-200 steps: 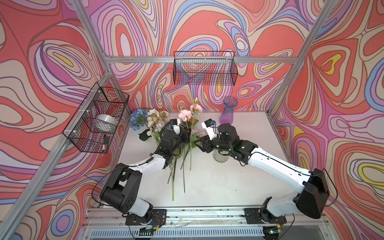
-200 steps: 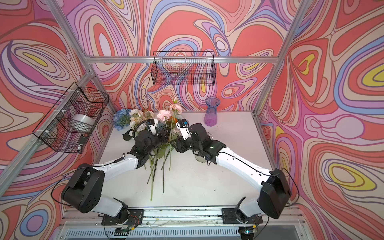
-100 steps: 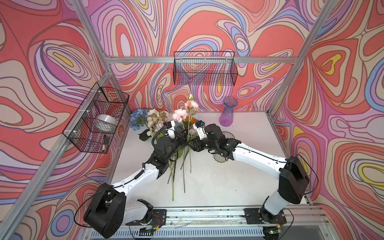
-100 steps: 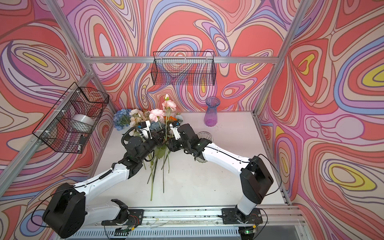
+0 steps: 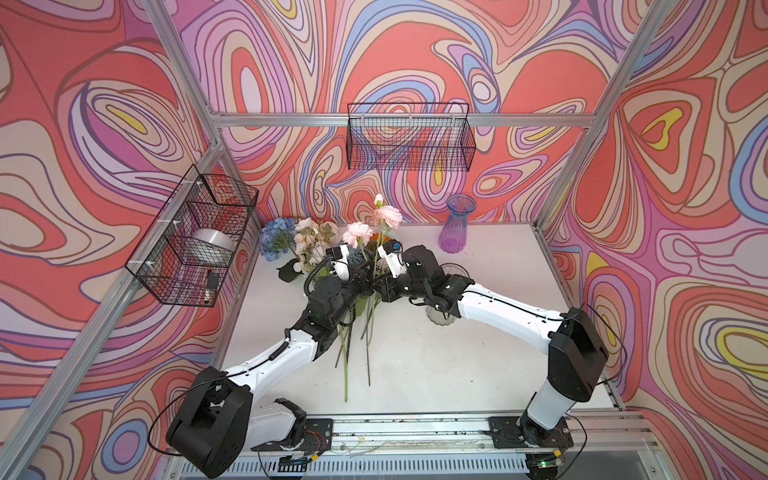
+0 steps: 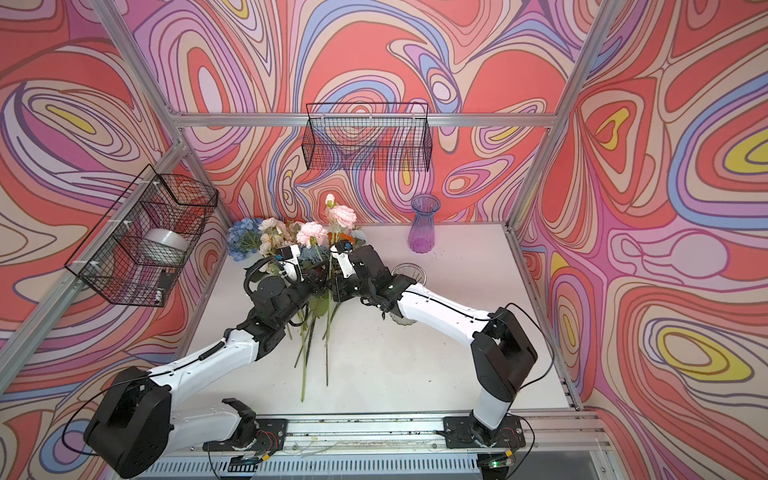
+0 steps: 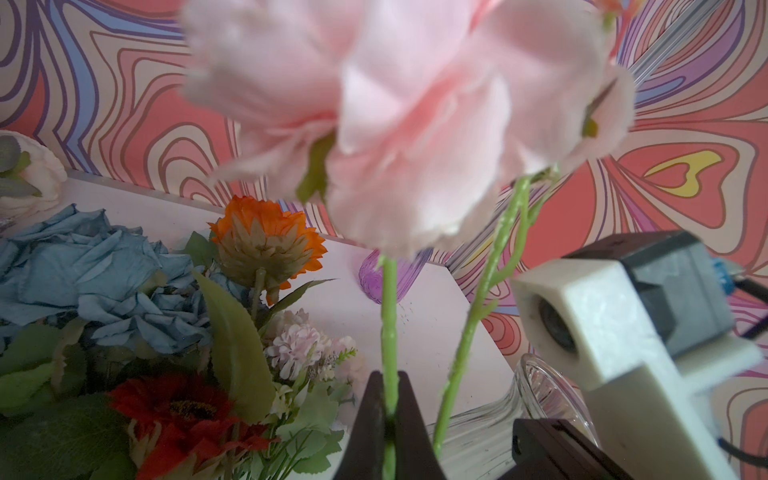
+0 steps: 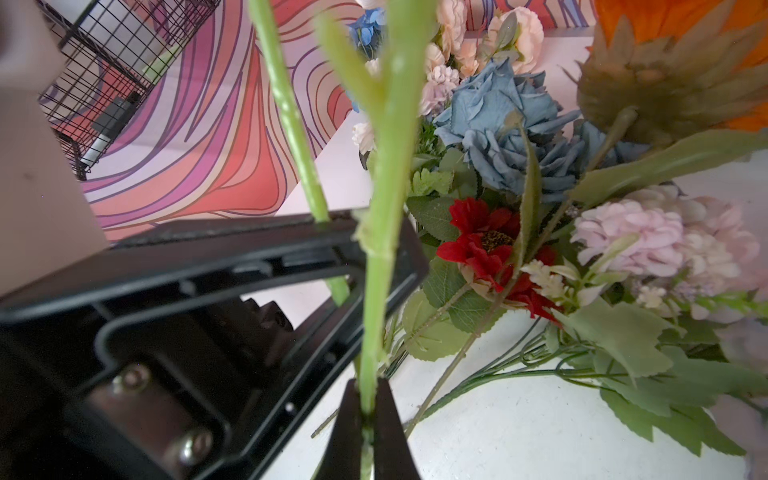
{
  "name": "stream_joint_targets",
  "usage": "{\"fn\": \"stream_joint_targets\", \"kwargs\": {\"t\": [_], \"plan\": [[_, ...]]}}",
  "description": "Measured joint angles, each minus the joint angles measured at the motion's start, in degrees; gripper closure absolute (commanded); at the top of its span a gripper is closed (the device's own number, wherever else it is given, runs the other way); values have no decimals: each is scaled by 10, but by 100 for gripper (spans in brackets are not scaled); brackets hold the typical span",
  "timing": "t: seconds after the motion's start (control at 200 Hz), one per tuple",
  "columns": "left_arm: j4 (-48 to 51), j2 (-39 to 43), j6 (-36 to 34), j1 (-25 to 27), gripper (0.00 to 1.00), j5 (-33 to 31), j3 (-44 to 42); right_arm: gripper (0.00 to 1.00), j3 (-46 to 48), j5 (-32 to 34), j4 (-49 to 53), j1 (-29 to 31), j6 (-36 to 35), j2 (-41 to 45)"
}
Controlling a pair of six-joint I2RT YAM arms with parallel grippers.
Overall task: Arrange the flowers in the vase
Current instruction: 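Lift the pink peonies with the left gripper and pass them to the right gripper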
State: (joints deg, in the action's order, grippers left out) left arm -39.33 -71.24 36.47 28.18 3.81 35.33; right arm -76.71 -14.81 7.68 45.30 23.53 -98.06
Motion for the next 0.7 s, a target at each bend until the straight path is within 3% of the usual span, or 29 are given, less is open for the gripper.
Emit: {"fn": "stream_joint_targets", "kwargs": {"t": [0.085,0.1,0.506,0.701], "plan": [[-2,3,7,-1,3,-7,-2,100,0,12,3,-3,3,0],[-2,5,7,-1,1,-6,-2,100,0,13,3,-4,2,0],[43,112,15,7,0,-15,-33,100,-29,156,74,-7,-74,6],[65,123,17,7,0,-52,-67,100,-75,223,103,-10,-135,62]]}}
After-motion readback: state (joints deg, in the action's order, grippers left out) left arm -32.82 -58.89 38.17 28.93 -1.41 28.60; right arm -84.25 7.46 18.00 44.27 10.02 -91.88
